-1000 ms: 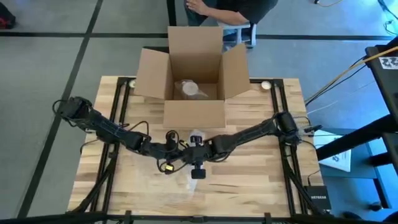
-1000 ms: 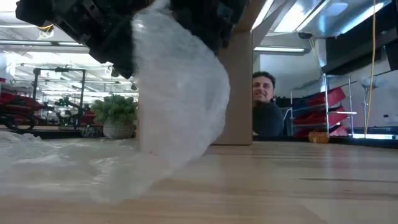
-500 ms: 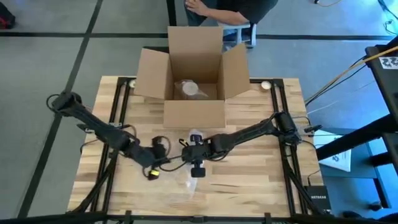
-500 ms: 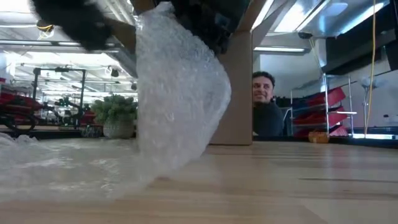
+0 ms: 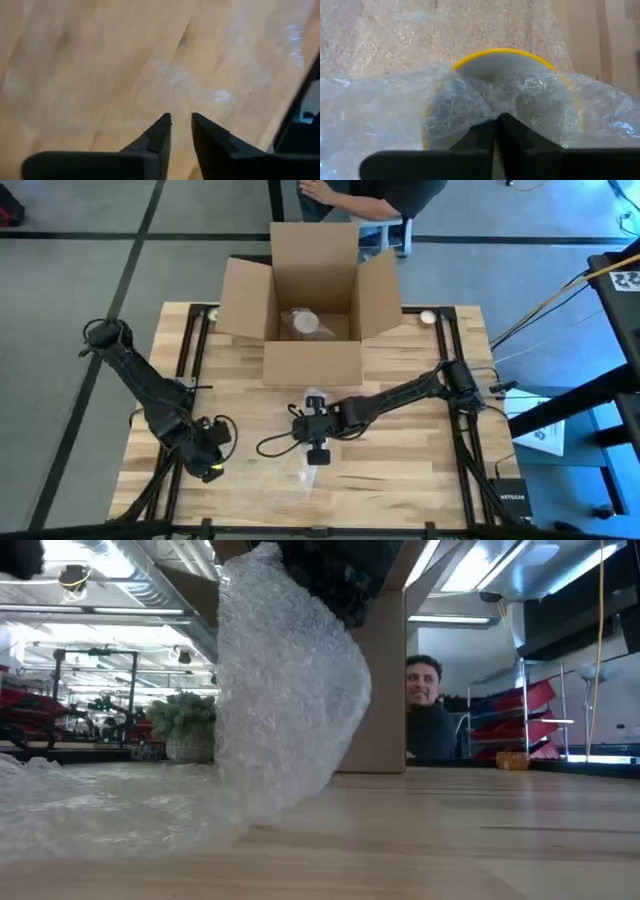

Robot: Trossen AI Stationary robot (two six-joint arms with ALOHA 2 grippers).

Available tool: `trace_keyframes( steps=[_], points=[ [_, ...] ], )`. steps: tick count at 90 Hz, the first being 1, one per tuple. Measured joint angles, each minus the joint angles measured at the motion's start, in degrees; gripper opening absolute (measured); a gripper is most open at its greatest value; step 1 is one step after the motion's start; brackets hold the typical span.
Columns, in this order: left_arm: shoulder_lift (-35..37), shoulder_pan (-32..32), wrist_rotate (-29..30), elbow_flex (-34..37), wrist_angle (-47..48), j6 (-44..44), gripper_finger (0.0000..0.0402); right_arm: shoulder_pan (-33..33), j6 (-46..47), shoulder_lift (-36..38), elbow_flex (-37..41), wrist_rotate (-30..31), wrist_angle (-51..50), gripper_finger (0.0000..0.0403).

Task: Wrap mug
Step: Wrap the yellow mug with the bubble wrap

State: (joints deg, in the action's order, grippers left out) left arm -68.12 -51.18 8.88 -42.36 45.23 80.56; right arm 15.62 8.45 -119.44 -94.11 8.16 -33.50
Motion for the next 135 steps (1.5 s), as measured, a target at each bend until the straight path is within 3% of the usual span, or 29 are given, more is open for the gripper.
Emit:
trace_keyframes(
  steps=[18, 36, 53, 64, 77, 82, 103, 118, 126, 135],
  points=[
    [0.0, -4.6, 0.2, 2.3, 1.1, 18.1, 0.0145, 0.0, 0.0, 0.0, 0.0, 0.2, 0.0, 0.0],
    [0.0, -7.3, 7.6, 10.0, -10.2, 27.4, 0.0177, 0.0, 0.0, 0.0, 0.0, 0.2, 0.2, 0.0],
    [-1.1, -7.4, 10.6, 16.2, -16.9, 31.4, 0.0176, 0.0, -0.1, 0.0, 0.0, 0.2, 0.5, 0.0],
    [-1.5, -7.0, 11.6, 17.3, -17.7, 30.3, 0.0136, 0.0, 0.0, 0.0, 0.0, 0.2, 0.6, 0.0],
    [-1.6, -6.7, 14.8, 17.5, -17.0, 26.7, 0.0034, 0.0, 0.2, 0.0, 0.0, 0.2, 0.9, 0.0],
    [-1.4, -6.7, 15.8, 17.4, -16.6, 25.4, 0.0013, 0.0, 0.3, 0.0, 0.0, 0.2, 1.6, 0.0],
    [2.5, -6.1, 27.7, 9.8, -8.8, 18.4, 0.0001, 0.1, 0.4, -0.1, 0.1, 0.2, 6.5, 0.0],
    [6.3, -3.3, 38.1, 4.7, -7.7, 5.5, 0.0, 0.1, 0.4, -0.6, 0.1, -0.2, 10.4, 0.0],
    [7.2, 0.7, 40.9, 4.0, -12.3, -4.6, 0.0, -0.1, 0.3, -0.7, 0.1, -0.1, 10.8, 0.0],
    [7.1, 6.4, 38.9, 3.9, -23.5, -19.7, 0.0, -0.4, 0.3, -0.7, 0.1, 0.1, 10.5, 0.0]
  ],
)
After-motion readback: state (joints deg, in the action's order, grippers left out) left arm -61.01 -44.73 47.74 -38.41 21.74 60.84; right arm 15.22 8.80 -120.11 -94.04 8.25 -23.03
